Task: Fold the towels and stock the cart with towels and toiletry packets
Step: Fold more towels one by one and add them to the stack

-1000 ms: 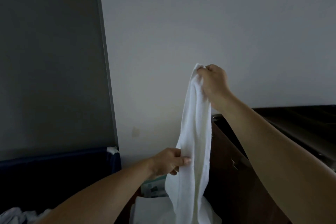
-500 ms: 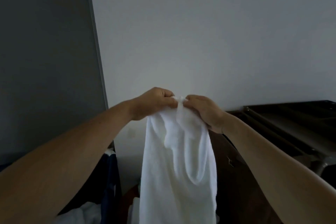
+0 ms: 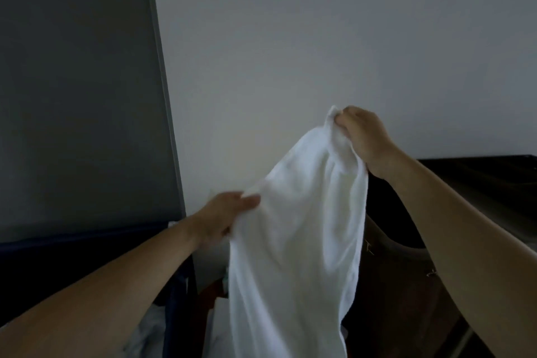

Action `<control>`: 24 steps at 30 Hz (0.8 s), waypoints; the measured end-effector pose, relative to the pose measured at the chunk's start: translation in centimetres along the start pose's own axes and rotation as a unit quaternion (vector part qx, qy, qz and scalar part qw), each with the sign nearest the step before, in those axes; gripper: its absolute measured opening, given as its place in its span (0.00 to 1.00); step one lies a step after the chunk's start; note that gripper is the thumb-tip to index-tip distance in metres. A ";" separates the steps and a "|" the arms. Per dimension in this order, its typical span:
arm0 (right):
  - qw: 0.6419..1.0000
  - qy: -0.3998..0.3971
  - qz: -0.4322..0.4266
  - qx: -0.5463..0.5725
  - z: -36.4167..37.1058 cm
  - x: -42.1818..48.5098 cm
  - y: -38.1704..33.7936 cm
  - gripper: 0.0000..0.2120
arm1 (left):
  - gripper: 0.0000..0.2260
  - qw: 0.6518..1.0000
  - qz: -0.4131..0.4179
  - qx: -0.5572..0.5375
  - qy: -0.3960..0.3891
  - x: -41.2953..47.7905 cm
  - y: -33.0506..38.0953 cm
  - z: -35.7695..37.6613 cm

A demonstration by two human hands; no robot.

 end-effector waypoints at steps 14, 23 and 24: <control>0.942 -0.245 0.085 0.215 5.6 -6.6 2.1 0.18 | 0.19 0.970 0.086 0.200 -0.110 1.9 5.1 1.6; 0.921 -0.309 0.138 0.195 7.9 -8.1 2.7 0.06 | 0.20 0.985 0.057 0.140 -0.082 2.4 4.0 0.5; 0.927 -0.309 0.129 0.168 8.1 -8.0 2.7 0.08 | 0.19 0.986 0.050 0.129 -0.091 2.4 4.0 0.4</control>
Point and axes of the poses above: each hand's wrist, its own x-axis towards the middle knuckle, its own z-axis out of the palm, y = z × x, the point moved 2 cm from there along x, towards the middle knuckle, and after that the axes turned 2 degrees about x, right-handed, at the moved point
